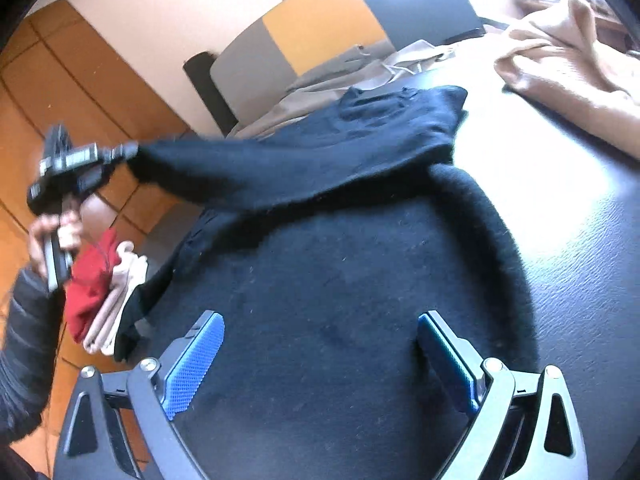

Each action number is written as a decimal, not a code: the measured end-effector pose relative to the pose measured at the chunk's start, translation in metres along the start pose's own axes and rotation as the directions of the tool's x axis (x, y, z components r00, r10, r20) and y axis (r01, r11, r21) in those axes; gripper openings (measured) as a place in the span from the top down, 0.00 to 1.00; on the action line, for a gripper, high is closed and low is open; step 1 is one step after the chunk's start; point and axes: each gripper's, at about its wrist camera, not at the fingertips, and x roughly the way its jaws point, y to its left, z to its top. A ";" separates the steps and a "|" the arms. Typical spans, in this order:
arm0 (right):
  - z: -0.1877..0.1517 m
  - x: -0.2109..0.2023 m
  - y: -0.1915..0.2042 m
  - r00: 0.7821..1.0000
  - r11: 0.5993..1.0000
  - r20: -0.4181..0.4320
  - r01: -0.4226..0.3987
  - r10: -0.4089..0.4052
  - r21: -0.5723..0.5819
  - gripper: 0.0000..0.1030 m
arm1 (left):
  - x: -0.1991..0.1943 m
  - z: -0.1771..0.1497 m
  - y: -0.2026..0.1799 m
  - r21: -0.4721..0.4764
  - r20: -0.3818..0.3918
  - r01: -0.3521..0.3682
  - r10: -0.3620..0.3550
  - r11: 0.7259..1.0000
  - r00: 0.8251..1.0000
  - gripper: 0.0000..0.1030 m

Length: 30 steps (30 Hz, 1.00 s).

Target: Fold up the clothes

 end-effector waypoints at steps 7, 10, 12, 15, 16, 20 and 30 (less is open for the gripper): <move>0.034 0.014 -0.010 0.998 0.993 0.031 -0.065 0.062 0.103 0.04 | 0.001 -0.035 0.069 -0.149 -0.003 -0.059 0.059 0.987 0.998 0.98; 0.045 0.026 -0.014 0.997 0.987 0.026 -0.073 0.070 0.144 0.04 | -0.001 -0.031 0.093 -0.184 0.003 -0.089 0.091 0.979 0.996 0.98; 0.049 0.036 -0.017 0.998 0.988 0.014 -0.059 0.058 0.146 0.04 | 0.013 -0.035 0.089 -0.129 -0.059 -0.105 0.098 0.986 0.993 0.98; 0.059 0.043 -0.013 1.000 0.993 0.017 0.001 -0.003 0.119 0.04 | 0.030 -0.046 0.071 -0.049 -0.119 -0.076 0.070 0.996 0.990 0.98; 0.065 0.042 -0.009 0.999 0.994 0.027 0.016 -0.019 0.105 0.04 | 0.034 -0.051 0.065 -0.031 -0.127 -0.067 0.063 0.997 0.990 0.98; 0.096 0.047 0.018 0.996 0.997 0.071 0.062 -0.059 -0.040 0.04 | 0.039 -0.059 0.059 -0.036 -0.131 -0.059 0.054 0.998 0.990 0.97; 0.161 0.138 0.015 0.958 0.930 -0.069 0.251 -0.278 -0.268 0.08 | -0.002 -0.029 0.060 -0.086 0.028 0.042 -0.040 0.995 0.999 0.97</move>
